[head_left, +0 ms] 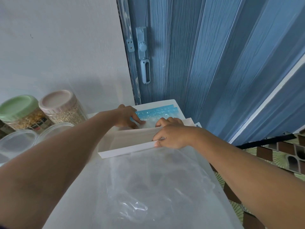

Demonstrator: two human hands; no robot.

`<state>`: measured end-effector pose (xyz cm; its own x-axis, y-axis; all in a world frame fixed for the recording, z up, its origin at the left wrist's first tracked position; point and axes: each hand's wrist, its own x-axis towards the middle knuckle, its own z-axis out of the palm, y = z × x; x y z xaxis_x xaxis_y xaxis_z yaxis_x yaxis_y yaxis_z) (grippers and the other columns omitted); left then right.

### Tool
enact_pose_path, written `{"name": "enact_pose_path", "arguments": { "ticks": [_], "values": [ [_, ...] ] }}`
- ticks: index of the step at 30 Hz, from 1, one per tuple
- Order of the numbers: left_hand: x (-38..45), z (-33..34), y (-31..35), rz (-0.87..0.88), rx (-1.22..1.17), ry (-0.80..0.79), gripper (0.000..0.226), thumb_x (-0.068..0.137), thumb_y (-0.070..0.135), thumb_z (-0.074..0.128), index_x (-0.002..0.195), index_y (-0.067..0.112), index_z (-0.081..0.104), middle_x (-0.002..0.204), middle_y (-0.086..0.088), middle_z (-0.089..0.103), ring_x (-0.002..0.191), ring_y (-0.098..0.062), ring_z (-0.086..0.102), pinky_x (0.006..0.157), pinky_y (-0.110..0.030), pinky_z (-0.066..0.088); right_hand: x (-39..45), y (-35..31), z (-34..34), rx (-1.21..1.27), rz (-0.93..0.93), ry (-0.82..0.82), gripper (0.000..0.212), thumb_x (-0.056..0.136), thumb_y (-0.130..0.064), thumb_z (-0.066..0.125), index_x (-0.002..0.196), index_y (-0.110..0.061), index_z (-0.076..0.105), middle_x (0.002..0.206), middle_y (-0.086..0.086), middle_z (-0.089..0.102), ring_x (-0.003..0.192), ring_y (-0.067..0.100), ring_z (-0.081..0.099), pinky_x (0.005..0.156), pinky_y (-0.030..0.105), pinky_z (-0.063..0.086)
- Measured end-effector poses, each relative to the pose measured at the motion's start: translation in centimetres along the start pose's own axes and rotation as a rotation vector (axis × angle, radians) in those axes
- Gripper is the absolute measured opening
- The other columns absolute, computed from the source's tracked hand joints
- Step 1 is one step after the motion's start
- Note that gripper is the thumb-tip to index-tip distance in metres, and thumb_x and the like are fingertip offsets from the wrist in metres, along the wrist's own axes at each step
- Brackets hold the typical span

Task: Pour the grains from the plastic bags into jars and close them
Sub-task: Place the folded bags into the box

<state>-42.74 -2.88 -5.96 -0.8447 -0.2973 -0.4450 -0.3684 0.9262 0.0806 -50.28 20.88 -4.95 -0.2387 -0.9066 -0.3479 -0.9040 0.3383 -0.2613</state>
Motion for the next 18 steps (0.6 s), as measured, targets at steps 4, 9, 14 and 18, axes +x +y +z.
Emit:
{"name": "enact_pose_path", "arguments": {
  "ticks": [4,9,14,18],
  "values": [
    [-0.4,-0.2,0.3,-0.005,0.005,-0.016,0.041,0.098,0.043,0.067,0.138,0.048,0.062,0.163,0.001,0.037,0.134,-0.026,0.031,0.118,-0.039,0.025,-1.3,-0.4,0.1,0.024,0.012,-0.047,0.024,0.104,-0.053,0.050,0.109,-0.043,0.071,0.132,-0.007,0.034,0.116,0.020,0.027,0.100,0.038,0.020],
    [-0.7,-0.2,0.5,-0.034,-0.041,0.004,0.039,0.096,0.043,0.068,0.135,0.045,0.066,0.161,-0.001,0.040,0.130,-0.026,0.033,0.116,-0.038,0.027,-3.3,-1.2,0.7,0.057,0.017,-0.111,0.023,0.103,-0.054,0.052,0.114,-0.047,0.071,0.130,-0.010,0.031,0.116,0.016,0.024,0.098,0.035,0.020],
    [-1.0,-0.1,0.9,-0.066,-0.050,0.009,0.041,0.094,0.046,0.069,0.135,0.043,0.067,0.154,-0.003,0.046,0.126,-0.026,0.034,0.115,-0.037,0.029,-5.1,-1.9,1.2,0.059,0.039,-0.147,0.026,0.103,-0.056,0.052,0.122,-0.049,0.068,0.131,-0.012,0.030,0.120,0.016,0.026,0.101,0.035,0.022],
    [-1.5,-0.5,1.7,-0.059,0.064,0.001,0.052,0.091,0.062,0.066,0.141,0.050,0.059,0.163,-0.005,0.034,0.139,-0.032,0.027,0.121,-0.047,0.026,-5.6,-2.2,1.1,0.062,0.056,-0.149,0.025,0.102,-0.057,0.054,0.121,-0.051,0.068,0.145,-0.008,0.032,0.132,0.019,0.025,0.109,0.038,0.023]
  ]
}}
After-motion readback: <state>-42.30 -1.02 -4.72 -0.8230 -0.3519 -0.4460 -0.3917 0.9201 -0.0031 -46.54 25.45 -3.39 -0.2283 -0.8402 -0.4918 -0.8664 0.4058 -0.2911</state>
